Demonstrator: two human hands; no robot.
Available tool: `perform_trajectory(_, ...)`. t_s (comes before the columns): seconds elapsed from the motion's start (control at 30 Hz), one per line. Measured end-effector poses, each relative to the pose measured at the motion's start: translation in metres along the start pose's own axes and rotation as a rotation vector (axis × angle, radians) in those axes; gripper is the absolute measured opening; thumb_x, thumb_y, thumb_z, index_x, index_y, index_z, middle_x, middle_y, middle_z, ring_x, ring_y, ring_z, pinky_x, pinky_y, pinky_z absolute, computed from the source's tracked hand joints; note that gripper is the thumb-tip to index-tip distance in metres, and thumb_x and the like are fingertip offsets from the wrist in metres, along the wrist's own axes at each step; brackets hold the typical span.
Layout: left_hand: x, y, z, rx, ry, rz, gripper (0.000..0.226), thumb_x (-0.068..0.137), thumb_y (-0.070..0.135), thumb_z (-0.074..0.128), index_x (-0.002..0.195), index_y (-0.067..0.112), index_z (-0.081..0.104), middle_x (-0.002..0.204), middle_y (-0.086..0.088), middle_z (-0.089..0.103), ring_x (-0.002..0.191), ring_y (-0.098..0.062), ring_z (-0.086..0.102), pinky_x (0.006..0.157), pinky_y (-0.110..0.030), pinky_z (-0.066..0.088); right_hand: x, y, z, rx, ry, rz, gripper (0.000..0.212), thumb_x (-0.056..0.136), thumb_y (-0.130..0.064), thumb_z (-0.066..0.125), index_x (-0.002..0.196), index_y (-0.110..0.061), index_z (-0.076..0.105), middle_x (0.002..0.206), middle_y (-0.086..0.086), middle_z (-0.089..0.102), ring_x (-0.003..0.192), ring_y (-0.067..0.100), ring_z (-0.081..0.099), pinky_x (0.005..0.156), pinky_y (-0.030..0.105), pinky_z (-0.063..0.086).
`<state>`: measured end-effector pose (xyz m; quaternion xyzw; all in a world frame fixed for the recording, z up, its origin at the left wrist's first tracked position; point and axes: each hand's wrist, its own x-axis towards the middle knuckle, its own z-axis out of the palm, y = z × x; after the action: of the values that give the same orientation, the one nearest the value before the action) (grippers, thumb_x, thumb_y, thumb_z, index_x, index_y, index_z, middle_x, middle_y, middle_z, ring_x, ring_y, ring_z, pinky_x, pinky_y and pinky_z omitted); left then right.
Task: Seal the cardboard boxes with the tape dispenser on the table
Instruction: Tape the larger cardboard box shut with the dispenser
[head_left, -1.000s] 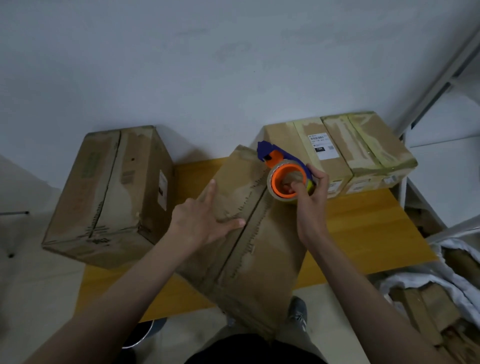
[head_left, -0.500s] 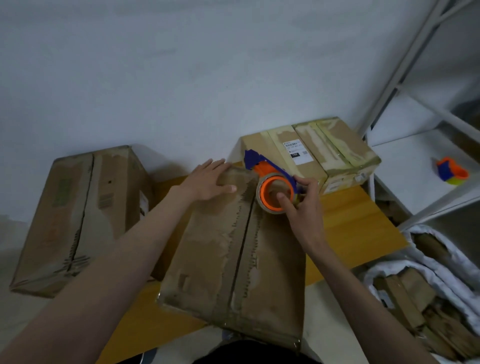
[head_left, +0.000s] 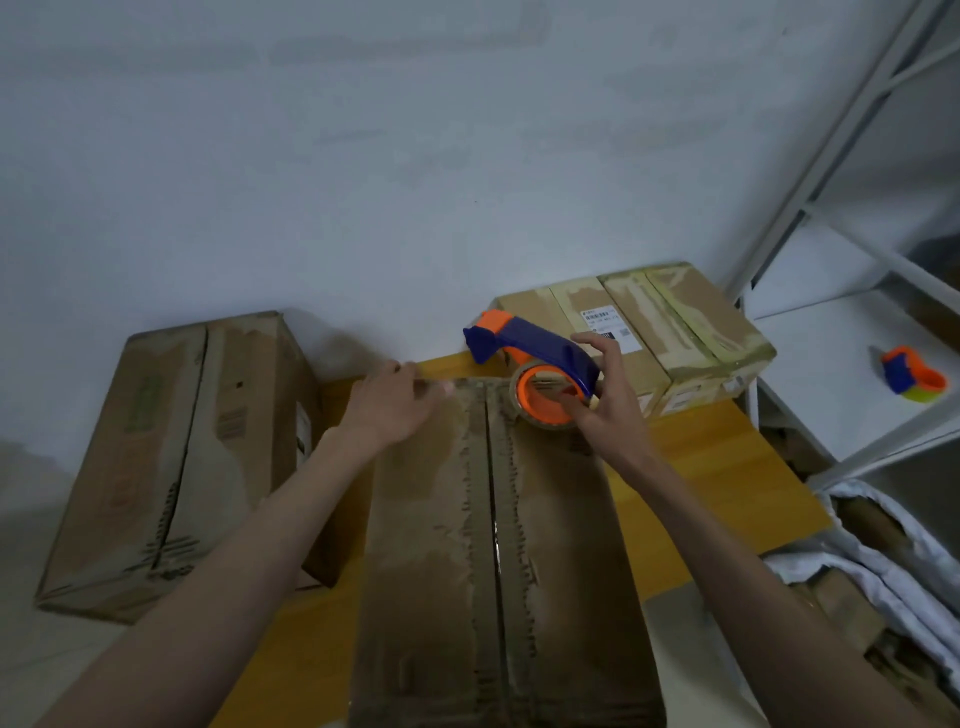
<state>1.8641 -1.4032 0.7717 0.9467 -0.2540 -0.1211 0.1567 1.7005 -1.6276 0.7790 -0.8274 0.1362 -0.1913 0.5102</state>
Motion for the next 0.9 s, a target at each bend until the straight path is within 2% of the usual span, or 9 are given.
perform_trajectory(0.1, -0.003, 0.019, -0.017, -0.448, 0.185, -0.086, 0.053, 0.102, 0.053, 0.04, 0.12, 0.011, 0.066, 0.116, -0.006, 0.069, 0.103, -0.019, 0.062, 0.084, -0.032, 0.05, 0.002, 0.001, 0.004, -0.024, -0.049, -0.046, 0.076, 0.091, 0.007, 0.064, 0.149, -0.031, 0.033, 0.141, -0.002, 0.05, 0.125, 0.01, 0.055, 0.095, 0.02, 0.051)
perform_trajectory(0.2, -0.012, 0.035, -0.032, -0.865, 0.162, -0.147, 0.039, 0.102, 0.042, 0.052, 0.112, 0.01, 0.072, 0.102, -0.005, 0.075, 0.097, -0.02, 0.07, 0.092, -0.038, 0.055, 0.0, 0.001, 0.008, -0.035, -0.072, -0.08, 0.076, 0.091, 0.006, 0.064, 0.152, -0.025, 0.032, 0.148, -0.001, 0.044, 0.134, 0.015, 0.048, 0.103, 0.023, 0.049)
perform_trajectory(0.27, -0.017, 0.041, -0.037, -0.964, 0.125, -0.143, 0.03, 0.1, 0.038, 0.058, 0.106, 0.013, 0.073, 0.098, -0.004, 0.077, 0.094, -0.018, 0.073, 0.093, -0.038, 0.057, 0.0, 0.001, 0.011, -0.036, -0.073, -0.117, 0.071, 0.091, -0.004, 0.065, 0.152, -0.023, 0.033, 0.148, -0.001, 0.043, 0.135, 0.017, 0.046, 0.105, 0.032, 0.05)
perform_trajectory(0.37, -0.02, 0.044, -0.041, -1.035, 0.11, -0.141, 0.018, 0.099, 0.034, 0.061, 0.098, 0.019, 0.072, 0.095, -0.003, 0.077, 0.091, -0.016, 0.074, 0.089, -0.032, 0.058, -0.001, -0.002, 0.014, -0.043, -0.073, -0.138, 0.068, 0.089, -0.027, 0.064, 0.151, -0.022, 0.035, 0.148, -0.001, 0.043, 0.136, 0.016, 0.044, 0.105, 0.032, 0.049)
perform_trajectory(0.43, -0.02, 0.043, -0.043, -1.058, 0.1, -0.162, 0.025, 0.099, 0.034, 0.062, 0.109, 0.014, 0.072, 0.096, -0.004, 0.077, 0.089, -0.014, 0.074, 0.085, -0.029, 0.059, -0.001, -0.003, 0.015, -0.036, -0.072, -0.136, 0.068, 0.089, -0.032, 0.063, 0.15, -0.019, 0.036, 0.147, -0.001, 0.044, 0.135, 0.015, 0.044, 0.104, 0.027, 0.048)
perform_trajectory(0.53, -0.019, 0.041, -0.045, -1.05, 0.065, -0.194, 0.032, 0.098, 0.036, 0.062, 0.116, 0.011, 0.07, 0.097, -0.003, 0.077, 0.087, -0.011, 0.074, 0.081, -0.025, 0.059, -0.002, -0.001, 0.015, -0.044, -0.071, -0.149, 0.067, 0.089, -0.025, 0.064, 0.15, -0.019, 0.037, 0.146, 0.0, 0.043, 0.135, 0.013, 0.043, 0.104, 0.024, 0.048)
perform_trajectory(0.63, -0.019, 0.039, -0.045, -1.07, 0.016, -0.207, 0.034, 0.097, 0.038, 0.063, 0.114, 0.01, 0.07, 0.1, -0.004, 0.077, 0.092, -0.014, 0.074, 0.089, -0.031, 0.059, -0.004, 0.002, 0.015, -0.058, -0.068, -0.151, 0.069, 0.09, -0.011, 0.069, 0.15, -0.017, 0.037, 0.145, 0.001, 0.043, 0.133, 0.004, 0.041, 0.101, 0.016, 0.046)
perform_trajectory(0.73, -0.021, 0.038, -0.042, -1.089, -0.018, -0.211, 0.034, 0.099, 0.038, 0.06, 0.113, 0.01, 0.071, 0.102, -0.006, 0.077, 0.094, -0.015, 0.074, 0.09, -0.031, 0.058, -0.007, 0.005, 0.016, -0.088, -0.044, -0.177, 0.069, 0.089, -0.004, 0.071, 0.149, -0.014, 0.038, 0.143, 0.004, 0.043, 0.128, -0.005, 0.039, 0.097, 0.006, 0.041)
perform_trajectory(0.9, -0.026, 0.044, -0.039, -0.919, 0.025, -0.167, 0.037, 0.102, 0.04, 0.053, 0.11, 0.01, 0.072, 0.102, -0.006, 0.076, 0.097, -0.014, 0.072, 0.092, -0.03, 0.055, -0.01, 0.011, 0.021, -0.152, -0.03, -0.249, 0.071, 0.087, -0.004, 0.073, 0.147, -0.015, 0.036, 0.139, 0.008, 0.043, 0.126, -0.001, 0.04, 0.097, 0.006, 0.039)
